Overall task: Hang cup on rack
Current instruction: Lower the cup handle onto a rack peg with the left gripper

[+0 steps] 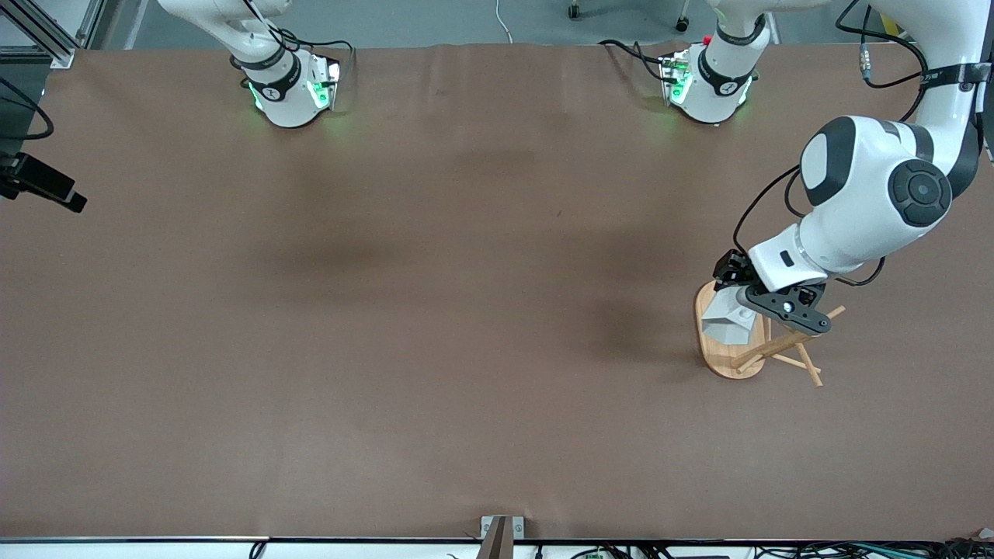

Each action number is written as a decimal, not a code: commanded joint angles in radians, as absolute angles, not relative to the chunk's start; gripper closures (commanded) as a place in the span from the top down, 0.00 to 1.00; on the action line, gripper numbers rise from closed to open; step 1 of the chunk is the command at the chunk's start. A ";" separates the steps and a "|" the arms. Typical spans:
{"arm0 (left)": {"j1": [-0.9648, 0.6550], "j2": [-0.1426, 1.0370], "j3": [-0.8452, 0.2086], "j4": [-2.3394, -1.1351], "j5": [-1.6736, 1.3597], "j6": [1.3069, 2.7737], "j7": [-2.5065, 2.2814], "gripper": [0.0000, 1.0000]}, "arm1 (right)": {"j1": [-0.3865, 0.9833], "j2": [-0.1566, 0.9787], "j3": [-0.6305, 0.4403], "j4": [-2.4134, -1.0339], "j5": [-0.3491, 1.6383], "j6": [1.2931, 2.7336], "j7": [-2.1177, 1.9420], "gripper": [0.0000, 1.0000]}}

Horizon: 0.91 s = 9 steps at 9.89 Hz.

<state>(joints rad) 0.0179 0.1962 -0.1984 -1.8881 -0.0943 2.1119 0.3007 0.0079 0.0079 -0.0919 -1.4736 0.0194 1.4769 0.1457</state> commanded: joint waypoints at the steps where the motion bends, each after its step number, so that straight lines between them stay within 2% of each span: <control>1: 0.017 0.230 -0.195 -1.875 -0.132 2.132 0.318 0.01 | 0.012 -0.008 -0.098 -1.488 0.031 1.474 0.143 1.00; 9: 0.023 0.253 -0.179 -1.867 -0.189 2.138 0.316 0.02 | 0.011 -0.008 -0.098 -1.489 0.031 1.473 0.143 1.00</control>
<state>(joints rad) 0.0189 0.2208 -0.1828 -1.8686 -0.1742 2.1225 0.3007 0.0079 0.0079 -0.0919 -1.4737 0.0194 1.4762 0.1457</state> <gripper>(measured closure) 0.260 0.000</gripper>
